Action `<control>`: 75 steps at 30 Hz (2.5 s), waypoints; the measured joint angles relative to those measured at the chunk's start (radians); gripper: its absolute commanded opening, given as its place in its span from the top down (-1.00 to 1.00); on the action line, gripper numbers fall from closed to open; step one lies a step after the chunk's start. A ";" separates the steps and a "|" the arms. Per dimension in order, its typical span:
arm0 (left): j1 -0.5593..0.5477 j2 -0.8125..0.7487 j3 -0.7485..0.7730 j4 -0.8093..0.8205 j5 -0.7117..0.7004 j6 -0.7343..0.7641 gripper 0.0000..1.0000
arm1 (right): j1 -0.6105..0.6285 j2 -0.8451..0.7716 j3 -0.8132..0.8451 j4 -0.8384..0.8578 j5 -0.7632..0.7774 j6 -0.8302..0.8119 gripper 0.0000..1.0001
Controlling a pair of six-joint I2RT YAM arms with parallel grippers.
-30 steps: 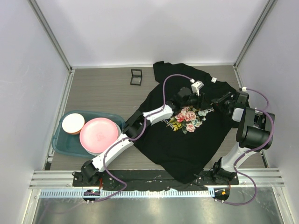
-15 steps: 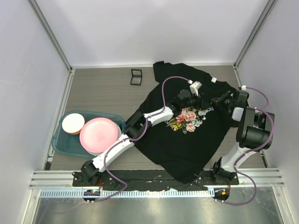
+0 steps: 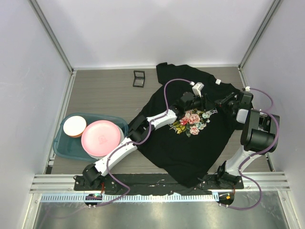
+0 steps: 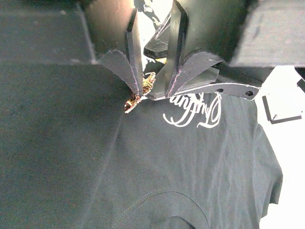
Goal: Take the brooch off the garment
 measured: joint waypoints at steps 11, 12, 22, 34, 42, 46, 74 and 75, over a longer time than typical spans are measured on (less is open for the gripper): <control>0.018 0.040 0.058 -0.019 -0.039 -0.079 0.24 | 0.001 0.004 0.003 -0.005 -0.001 0.000 0.39; 0.018 0.042 0.061 -0.023 -0.042 -0.080 0.25 | 0.001 0.004 0.003 -0.005 -0.001 0.000 0.38; 0.017 0.049 0.082 -0.050 -0.053 -0.094 0.25 | 0.001 0.020 0.008 0.002 -0.011 0.009 0.38; 0.018 0.050 0.089 -0.062 -0.061 -0.106 0.36 | 0.002 0.024 0.018 0.003 -0.022 0.013 0.38; 0.017 0.051 0.092 -0.069 -0.068 -0.113 0.82 | 0.007 0.025 0.018 0.003 -0.034 0.015 0.36; 0.018 0.051 0.093 -0.077 -0.076 -0.115 0.94 | 0.009 0.024 0.018 -0.016 -0.014 0.013 0.35; 0.024 0.056 0.087 -0.071 -0.086 -0.155 0.99 | 0.013 0.051 0.048 -0.089 0.078 -0.022 0.55; 0.023 0.056 0.086 -0.071 -0.086 -0.155 1.00 | 0.015 0.056 0.050 -0.088 0.078 -0.023 0.55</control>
